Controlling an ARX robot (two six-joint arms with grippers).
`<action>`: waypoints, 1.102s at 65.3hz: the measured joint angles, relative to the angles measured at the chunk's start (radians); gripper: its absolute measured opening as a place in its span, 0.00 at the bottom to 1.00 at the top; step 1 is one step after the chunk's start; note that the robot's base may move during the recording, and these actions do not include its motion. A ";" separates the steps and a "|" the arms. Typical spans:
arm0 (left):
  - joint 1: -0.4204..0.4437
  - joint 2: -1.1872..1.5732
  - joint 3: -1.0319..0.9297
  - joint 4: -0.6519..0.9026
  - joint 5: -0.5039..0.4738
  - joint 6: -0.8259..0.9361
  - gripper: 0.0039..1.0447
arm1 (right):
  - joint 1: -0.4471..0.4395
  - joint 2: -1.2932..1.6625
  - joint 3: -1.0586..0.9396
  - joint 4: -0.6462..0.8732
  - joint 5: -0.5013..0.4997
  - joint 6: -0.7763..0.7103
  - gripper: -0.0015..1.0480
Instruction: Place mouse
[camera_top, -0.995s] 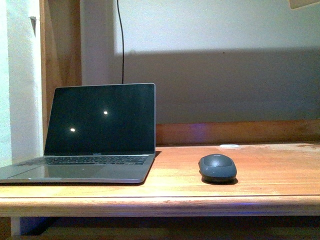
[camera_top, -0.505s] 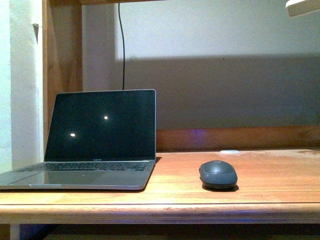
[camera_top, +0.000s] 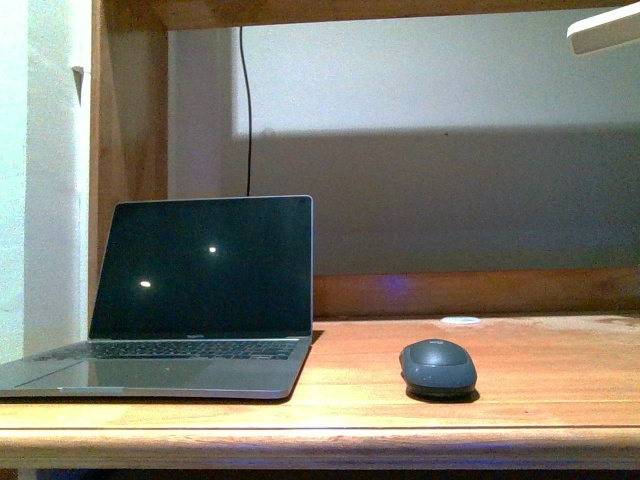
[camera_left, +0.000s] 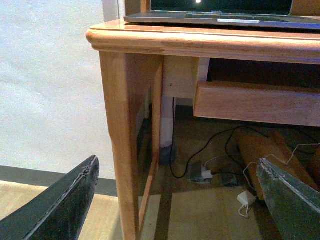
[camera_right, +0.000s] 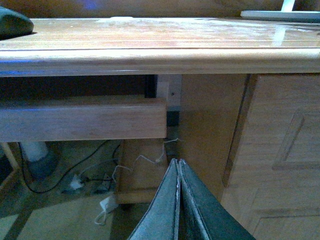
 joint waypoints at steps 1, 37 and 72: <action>0.000 0.000 0.000 0.000 0.000 0.000 0.93 | 0.000 -0.003 0.000 -0.003 0.000 0.000 0.03; 0.000 0.000 0.000 0.000 0.000 0.000 0.93 | 0.000 -0.228 0.000 -0.232 0.002 0.000 0.03; 0.000 0.000 0.000 0.000 0.000 0.000 0.93 | 0.000 -0.228 0.000 -0.232 0.002 0.000 0.73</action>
